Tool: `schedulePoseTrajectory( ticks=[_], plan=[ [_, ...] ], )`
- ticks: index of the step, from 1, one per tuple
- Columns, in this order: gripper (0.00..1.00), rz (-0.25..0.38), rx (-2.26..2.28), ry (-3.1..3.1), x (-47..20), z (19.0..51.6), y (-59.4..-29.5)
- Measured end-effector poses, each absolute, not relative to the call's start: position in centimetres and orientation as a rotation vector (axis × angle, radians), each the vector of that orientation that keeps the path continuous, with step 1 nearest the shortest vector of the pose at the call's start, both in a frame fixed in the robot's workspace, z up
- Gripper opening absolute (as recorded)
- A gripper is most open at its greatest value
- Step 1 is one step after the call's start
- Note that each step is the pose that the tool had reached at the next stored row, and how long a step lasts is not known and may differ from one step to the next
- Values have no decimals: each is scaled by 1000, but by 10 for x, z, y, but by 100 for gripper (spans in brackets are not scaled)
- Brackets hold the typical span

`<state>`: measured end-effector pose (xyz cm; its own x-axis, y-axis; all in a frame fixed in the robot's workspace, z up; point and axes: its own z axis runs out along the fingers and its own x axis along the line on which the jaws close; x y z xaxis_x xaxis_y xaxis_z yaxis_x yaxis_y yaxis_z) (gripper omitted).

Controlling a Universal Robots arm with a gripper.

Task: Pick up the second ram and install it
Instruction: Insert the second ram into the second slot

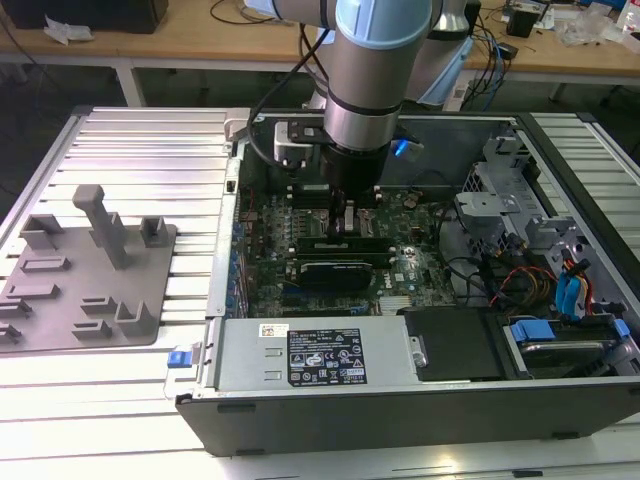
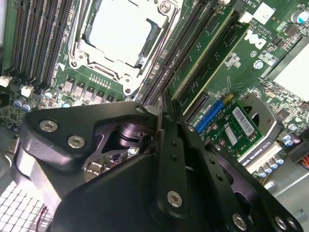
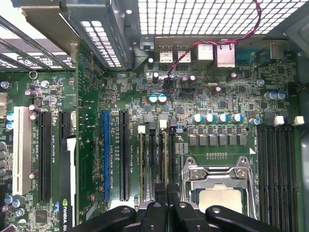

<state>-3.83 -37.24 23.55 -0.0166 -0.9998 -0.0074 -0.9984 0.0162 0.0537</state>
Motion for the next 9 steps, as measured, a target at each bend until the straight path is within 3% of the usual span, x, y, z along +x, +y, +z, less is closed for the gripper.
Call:
schedulePoseTrajectory(
  ticks=[9],
  plan=[
    [9,-71,2181,-2217,-39,234,-372]
  ],
)
